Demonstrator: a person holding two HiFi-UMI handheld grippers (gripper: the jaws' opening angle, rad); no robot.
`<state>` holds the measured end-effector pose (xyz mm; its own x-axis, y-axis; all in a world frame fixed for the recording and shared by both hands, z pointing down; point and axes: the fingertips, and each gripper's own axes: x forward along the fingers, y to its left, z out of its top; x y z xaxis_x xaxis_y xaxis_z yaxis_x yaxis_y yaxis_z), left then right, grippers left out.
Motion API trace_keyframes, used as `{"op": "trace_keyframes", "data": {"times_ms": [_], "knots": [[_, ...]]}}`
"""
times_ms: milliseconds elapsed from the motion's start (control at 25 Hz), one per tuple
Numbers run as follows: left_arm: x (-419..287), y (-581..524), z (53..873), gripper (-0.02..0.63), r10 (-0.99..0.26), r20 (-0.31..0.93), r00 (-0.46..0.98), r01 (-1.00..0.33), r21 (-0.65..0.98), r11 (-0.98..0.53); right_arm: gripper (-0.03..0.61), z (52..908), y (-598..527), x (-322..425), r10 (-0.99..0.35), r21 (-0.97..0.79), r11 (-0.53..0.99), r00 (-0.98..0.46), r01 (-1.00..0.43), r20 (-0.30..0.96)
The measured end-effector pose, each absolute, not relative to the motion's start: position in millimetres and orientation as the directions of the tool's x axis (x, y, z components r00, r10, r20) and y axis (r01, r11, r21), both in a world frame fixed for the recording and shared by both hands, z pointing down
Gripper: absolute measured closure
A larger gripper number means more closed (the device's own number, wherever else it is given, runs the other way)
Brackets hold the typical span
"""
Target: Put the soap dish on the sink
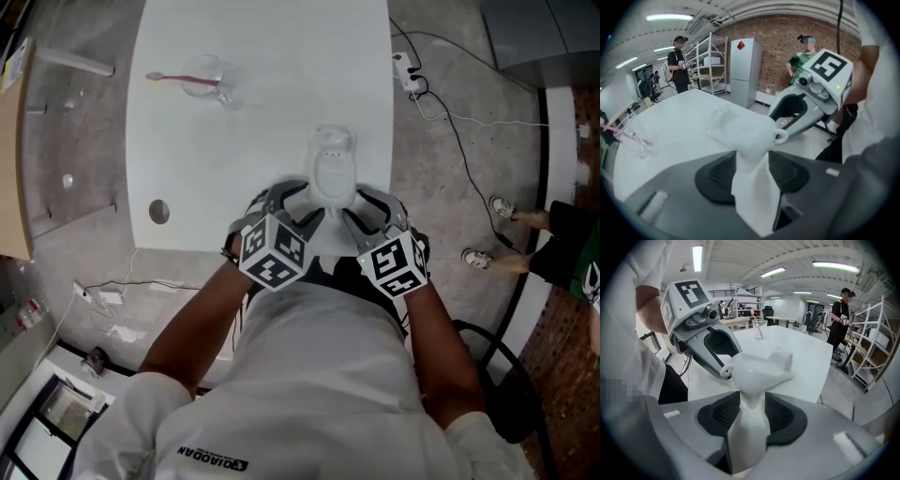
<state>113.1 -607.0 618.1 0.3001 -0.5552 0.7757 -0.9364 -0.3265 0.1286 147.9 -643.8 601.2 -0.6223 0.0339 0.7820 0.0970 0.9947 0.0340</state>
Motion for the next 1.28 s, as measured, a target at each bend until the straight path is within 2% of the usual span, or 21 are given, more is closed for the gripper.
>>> {"op": "trace_keyframes", "data": {"times_ms": [720, 920, 1000, 1080, 1120, 1200, 1280], "knots": [[108, -599, 621, 0.382, -0.544, 0.771, 0.331, -0.934, 0.188, -0.303, 0.411, 601, -646, 152, -0.01, 0.037, 0.999, -0.618, 0.031, 0.786], [106, -589, 615, 0.387, -0.563, 0.761, 0.322, -0.94, 0.187, -0.285, 0.411, 580, -644, 157, -0.012, -0.012, 0.999, -0.686, -0.031, 0.728], [103, -590, 605, 0.404, -0.603, 0.733, 0.317, -0.947, 0.212, -0.24, 0.433, 569, -649, 159, -0.02, -0.076, 0.992, -0.735, -0.097, 0.678], [96, -594, 589, 0.447, -0.657, 0.69, 0.305, -0.951, 0.25, -0.18, 0.492, 553, -660, 161, -0.056, -0.153, 0.97, -0.786, -0.19, 0.615], [92, -596, 580, 0.48, -0.682, 0.669, 0.295, -0.952, 0.27, -0.146, 0.507, 543, -666, 162, -0.074, -0.203, 0.951, -0.813, -0.231, 0.578], [88, -592, 566, 0.609, -0.721, 0.636, 0.277, -0.943, 0.323, -0.077, 0.57, 522, -670, 169, -0.089, -0.307, 0.911, -0.859, -0.275, 0.504], [90, -585, 553, 0.607, -0.751, 0.605, 0.264, -0.927, 0.375, -0.024, 0.575, 504, -668, 178, -0.078, -0.379, 0.886, -0.892, -0.267, 0.445]]}}
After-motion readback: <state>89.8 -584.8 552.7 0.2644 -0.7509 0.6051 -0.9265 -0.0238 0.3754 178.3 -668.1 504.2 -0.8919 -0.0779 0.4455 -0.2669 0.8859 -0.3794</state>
